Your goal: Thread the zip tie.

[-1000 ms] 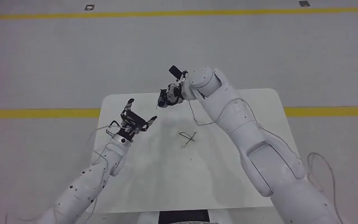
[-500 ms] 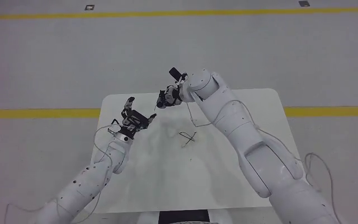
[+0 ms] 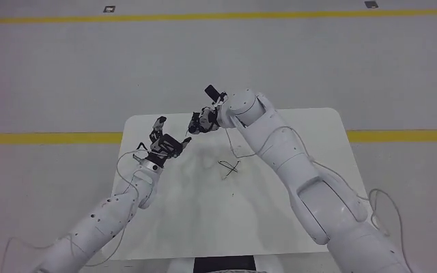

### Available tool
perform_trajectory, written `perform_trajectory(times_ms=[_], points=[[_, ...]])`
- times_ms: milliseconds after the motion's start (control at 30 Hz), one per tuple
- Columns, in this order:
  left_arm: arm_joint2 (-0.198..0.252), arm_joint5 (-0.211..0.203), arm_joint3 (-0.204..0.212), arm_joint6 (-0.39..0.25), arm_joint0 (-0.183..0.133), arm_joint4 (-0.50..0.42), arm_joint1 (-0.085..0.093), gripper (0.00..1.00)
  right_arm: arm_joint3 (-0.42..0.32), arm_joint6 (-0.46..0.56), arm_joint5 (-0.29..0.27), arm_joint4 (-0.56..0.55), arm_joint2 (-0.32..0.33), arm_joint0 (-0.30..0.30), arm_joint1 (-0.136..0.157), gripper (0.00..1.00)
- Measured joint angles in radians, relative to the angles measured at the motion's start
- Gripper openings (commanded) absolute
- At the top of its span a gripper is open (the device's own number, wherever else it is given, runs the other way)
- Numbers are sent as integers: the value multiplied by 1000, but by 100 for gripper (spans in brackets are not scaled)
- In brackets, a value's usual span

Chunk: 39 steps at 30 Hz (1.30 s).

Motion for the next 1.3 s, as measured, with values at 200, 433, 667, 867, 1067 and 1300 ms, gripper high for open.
perform_trajectory(times_ms=[200, 433, 667, 867, 1067, 1300], points=[[58, 0, 11, -22, -40, 0, 21, 60, 1, -19, 0, 5, 2, 3, -3, 0], [91, 0, 4, -34, -57, 0, 35, 36, 2, -22, 0, 9, 4, 2, -3, 0], [106, 0, -3, -40, -62, 0, 43, 29, 3, -29, 0, 10, 5, 0, -5, 0], [115, 0, -9, -40, -62, 0, 45, 18, 1, -30, 0, 16, 5, -3, -7, 0], [121, 0, -10, -34, -65, 0, 47, 5, 22, -34, 0, 17, 0, 2, -12, 0], [125, 0, -13, -36, -65, 0, 50, 0, 36, -36, 0, 22, -2, 11, -17, 2]])
